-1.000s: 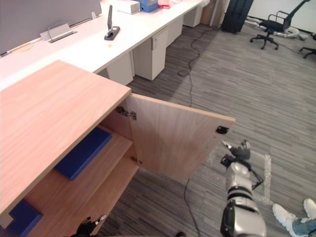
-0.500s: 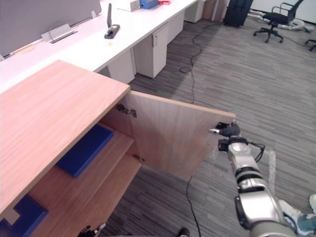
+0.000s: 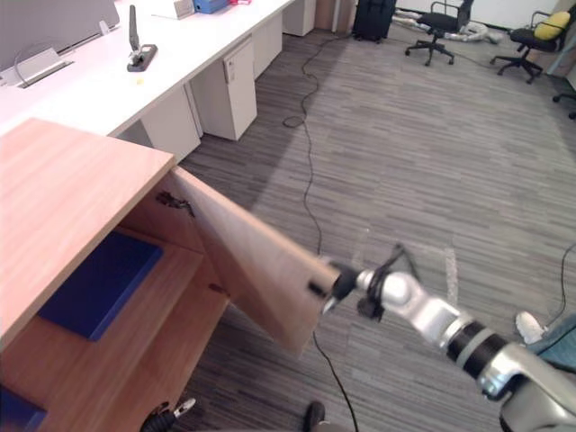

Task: Walk over to the cabinet, pick up the folder, carry it to the office cabinet, place the folder inside the office cabinet, then close the office cabinet door

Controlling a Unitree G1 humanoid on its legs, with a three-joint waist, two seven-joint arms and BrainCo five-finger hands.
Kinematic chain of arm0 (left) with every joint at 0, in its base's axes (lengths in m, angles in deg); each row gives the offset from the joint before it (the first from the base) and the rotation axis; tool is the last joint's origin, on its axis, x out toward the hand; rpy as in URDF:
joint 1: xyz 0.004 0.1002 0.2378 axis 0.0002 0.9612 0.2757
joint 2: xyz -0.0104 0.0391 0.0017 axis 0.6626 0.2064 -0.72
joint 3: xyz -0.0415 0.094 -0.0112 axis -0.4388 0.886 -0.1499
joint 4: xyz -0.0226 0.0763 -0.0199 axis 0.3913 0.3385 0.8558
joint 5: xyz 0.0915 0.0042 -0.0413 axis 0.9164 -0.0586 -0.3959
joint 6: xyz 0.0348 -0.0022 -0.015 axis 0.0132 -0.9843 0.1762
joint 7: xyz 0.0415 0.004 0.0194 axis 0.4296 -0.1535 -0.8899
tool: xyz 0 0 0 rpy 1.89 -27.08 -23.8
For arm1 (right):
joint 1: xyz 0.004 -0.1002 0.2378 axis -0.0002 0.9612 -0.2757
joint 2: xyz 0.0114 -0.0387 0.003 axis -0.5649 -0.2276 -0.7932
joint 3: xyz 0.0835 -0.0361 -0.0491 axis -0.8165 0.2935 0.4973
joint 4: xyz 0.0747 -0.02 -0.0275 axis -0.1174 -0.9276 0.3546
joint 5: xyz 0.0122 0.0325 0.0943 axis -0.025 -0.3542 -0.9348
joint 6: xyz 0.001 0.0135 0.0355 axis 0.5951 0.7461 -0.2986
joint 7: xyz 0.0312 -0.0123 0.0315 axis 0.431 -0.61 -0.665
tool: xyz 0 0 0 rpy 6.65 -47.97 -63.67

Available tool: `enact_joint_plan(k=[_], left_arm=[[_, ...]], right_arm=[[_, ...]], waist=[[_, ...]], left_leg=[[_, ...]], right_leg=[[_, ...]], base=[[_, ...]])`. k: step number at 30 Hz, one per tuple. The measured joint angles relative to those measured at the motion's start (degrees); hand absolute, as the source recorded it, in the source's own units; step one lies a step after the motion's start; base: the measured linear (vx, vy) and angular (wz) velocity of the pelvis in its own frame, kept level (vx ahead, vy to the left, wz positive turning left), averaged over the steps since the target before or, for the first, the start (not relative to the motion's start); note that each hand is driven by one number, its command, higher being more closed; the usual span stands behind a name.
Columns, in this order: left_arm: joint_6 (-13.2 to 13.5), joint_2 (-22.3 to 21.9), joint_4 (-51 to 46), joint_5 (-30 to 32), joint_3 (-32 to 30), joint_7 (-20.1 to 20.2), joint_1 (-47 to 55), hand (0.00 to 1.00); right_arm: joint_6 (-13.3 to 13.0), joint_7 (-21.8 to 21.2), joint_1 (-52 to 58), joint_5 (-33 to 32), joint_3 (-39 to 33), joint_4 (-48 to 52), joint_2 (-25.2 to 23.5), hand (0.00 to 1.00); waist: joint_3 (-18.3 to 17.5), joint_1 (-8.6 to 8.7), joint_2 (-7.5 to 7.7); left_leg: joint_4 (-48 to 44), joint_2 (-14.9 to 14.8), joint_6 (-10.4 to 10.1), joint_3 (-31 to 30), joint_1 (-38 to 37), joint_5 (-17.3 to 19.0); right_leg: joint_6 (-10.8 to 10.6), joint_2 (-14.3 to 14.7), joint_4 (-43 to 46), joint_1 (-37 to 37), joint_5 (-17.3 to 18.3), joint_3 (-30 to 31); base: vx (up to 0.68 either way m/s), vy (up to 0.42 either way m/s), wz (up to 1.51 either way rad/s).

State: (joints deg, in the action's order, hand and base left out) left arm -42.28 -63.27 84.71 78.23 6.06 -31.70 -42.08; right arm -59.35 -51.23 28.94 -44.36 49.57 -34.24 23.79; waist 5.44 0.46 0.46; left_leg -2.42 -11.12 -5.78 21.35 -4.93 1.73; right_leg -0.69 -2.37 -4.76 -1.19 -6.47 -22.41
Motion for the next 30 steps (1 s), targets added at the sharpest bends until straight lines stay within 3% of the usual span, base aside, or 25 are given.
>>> enact_joint_plan(k=[4, 10, 15, 18, 21, 23, 24, 25, 26, 27, 28, 29, 30], left_arm=[[0.0, -0.8, -0.1, 1.8, -0.6, 0.0, -1.7, 0.00], [0.1, -0.4, -0.1, 1.7, -1.1, -0.5, -0.7, 0.00], [0.4, 0.1, -0.3, 1.5, 0.4, -0.5, -1.1, 0.00], [0.5, 0.0, -0.3, 1.4, 1.2, -0.6, -1.6, 0.00], [0.4, -0.9, -0.7, 1.0, 1.3, -1.0, -1.6, 0.00], [0.4, -1.6, -1.4, 1.0, 1.5, -1.3, -1.3, 0.00], [0.3, -1.2, -1.4, 1.0, 1.7, -1.3, -1.2, 0.00], [-0.1, -0.9, -1.2, 1.2, 2.5, -1.4, -1.0, 0.00], [-0.2, -0.8, -1.2, 1.7, 2.8, -1.4, -0.9, 0.00], [-0.3, -0.4, -1.2, 2.1, 3.2, -1.4, -0.5, 0.00], [-0.4, 0.1, -1.4, 2.2, 4.1, -1.4, -0.1, 0.00], [-0.8, 0.3, -1.4, 2.2, 4.0, -1.4, 0.3, 0.00], [-1.2, 0.5, -1.4, 2.2, 4.0, -1.4, 0.7, 0.00]], right_arm=[[-2.7, -3.9, 1.1, 0.1, 4.6, 3.1, -8.1, 0.00], [-2.6, -5.9, 2.3, 3.7, 6.5, -1.3, -9.3, 0.00], [-2.0, -6.0, 5.1, 10.4, 5.9, -16.9, -15.1, 0.00], [-1.8, -3.3, 6.4, 18.0, 2.5, -29.6, -22.6, 0.00], [-0.9, 2.1, 7.4, 26.4, -6.5, -45.4, -31.7, 0.00], [-0.2, 6.5, 8.1, 30.4, -14.4, -54.8, -35.4, 0.00], [0.6, 9.4, 9.0, 32.4, -20.3, -59.9, -37.3, 0.00], [1.7, 11.9, 10.9, 33.5, -26.5, -63.2, -38.4, 0.00], [2.2, 13.0, 12.0, 33.6, -30.1, -64.4, -38.7, 0.00], [3.1, 14.9, 13.9, 33.0, -37.6, -66.5, -39.7, 0.00], [3.8, 16.8, 15.4, 30.4, -45.9, -68.3, -41.0, 0.00], [4.0, 17.7, 16.1, 28.6, -49.6, -68.7, -41.8, 0.00], [4.0, 20.4, 17.3, 24.1, -55.3, -68.9, -42.8, 0.00]], waist=[[-0.3, -1.66, -0.04], [-2.3, -3.37, 1.05], [-2.6, -4.01, 1.58], [-2.5, -5.56, 1.44], [-2.0, -7.23, 0.72], [-1.6, -8.24, 0.01], [-1.4, -8.40, 0.84], [-1.5, -8.43, 1.71], [-1.6, -8.51, 1.50], [-1.3, -8.16, 1.24], [-1.1, -7.78, 0.33], [-1.1, -7.76, 0.22], [-1.1, -7.47, -0.08]], left_leg=[[0.3, -0.6, -0.3, -1.5, 1.1, -1.1], [0.3, 0.1, -0.2, -2.4, 2.1, -1.5], [2.8, 1.7, 0.2, -6.1, 2.2, -3.5], [4.2, 2.8, 0.9, -10.4, 2.6, -5.0], [4.3, 4.5, 1.6, -17.0, 2.9, -5.5], [3.9, 7.0, 2.8, -21.8, 2.8, -4.9], [3.2, 10.3, 3.5, -25.8, 2.8, -4.6], [2.8, 13.1, 4.5, -30.1, 2.8, -4.9], [2.1, 14.4, 4.8, -32.5, 3.0, -5.0], [0.6, 16.2, 5.3, -37.2, 3.3, -5.0], [-0.9, 16.6, 6.8, -42.0, 3.2, -4.6], [-1.5, 16.6, 7.1, -44.2, 3.6, -4.5], [-2.5, 16.6, 6.9, -48.2, 4.9, -4.5]], right_leg=[[0.6, 0.6, 0.0, 0.5, 0.1, -0.9], [0.7, 0.2, 0.0, 1.0, -0.1, -1.2], [0.7, -1.1, 0.0, -0.1, 0.0, -4.9], [-0.1, -2.4, 0.1, -1.5, 0.5, -9.2], [-2.4, -5.0, 2.7, -4.3, 3.2, -15.8], [-4.5, -10.9, 14.1, -3.8, 9.5, -20.2], [-5.4, -17.1, 23.6, -3.9, 13.4, -23.3], [-5.3, -22.2, 31.2, -4.2, 14.7, -24.2], [-3.7, -24.1, 34.8, -4.1, 14.3, -23.2], [0.9, -26.2, 40.9, -3.8, 12.2, -18.6], [2.9, -25.6, 45.3, -1.4, 11.1, -10.3], [0.8, -24.1, 44.9, -0.6, 13.1, -5.9], [-1.7, -19.7, 41.4, 1.1, 16.5, 2.2]], base=[[-0.08, -0.062, 0.14], [-0.04, 0.022, 0.09], [-0.02, 0.041, 0.37], [-0.05, 0.062, 0.77], [-0.02, 0.080, 1.13], [0.02, 0.161, 1.55], [0.09, 0.158, 1.87], [0.12, 0.150, 1.99], [0.16, 0.151, 2.17], [0.21, 0.162, 2.20], [0.20, 0.125, 2.10], [0.16, 0.023, 1.89], [0.07, -0.046, 1.40]])
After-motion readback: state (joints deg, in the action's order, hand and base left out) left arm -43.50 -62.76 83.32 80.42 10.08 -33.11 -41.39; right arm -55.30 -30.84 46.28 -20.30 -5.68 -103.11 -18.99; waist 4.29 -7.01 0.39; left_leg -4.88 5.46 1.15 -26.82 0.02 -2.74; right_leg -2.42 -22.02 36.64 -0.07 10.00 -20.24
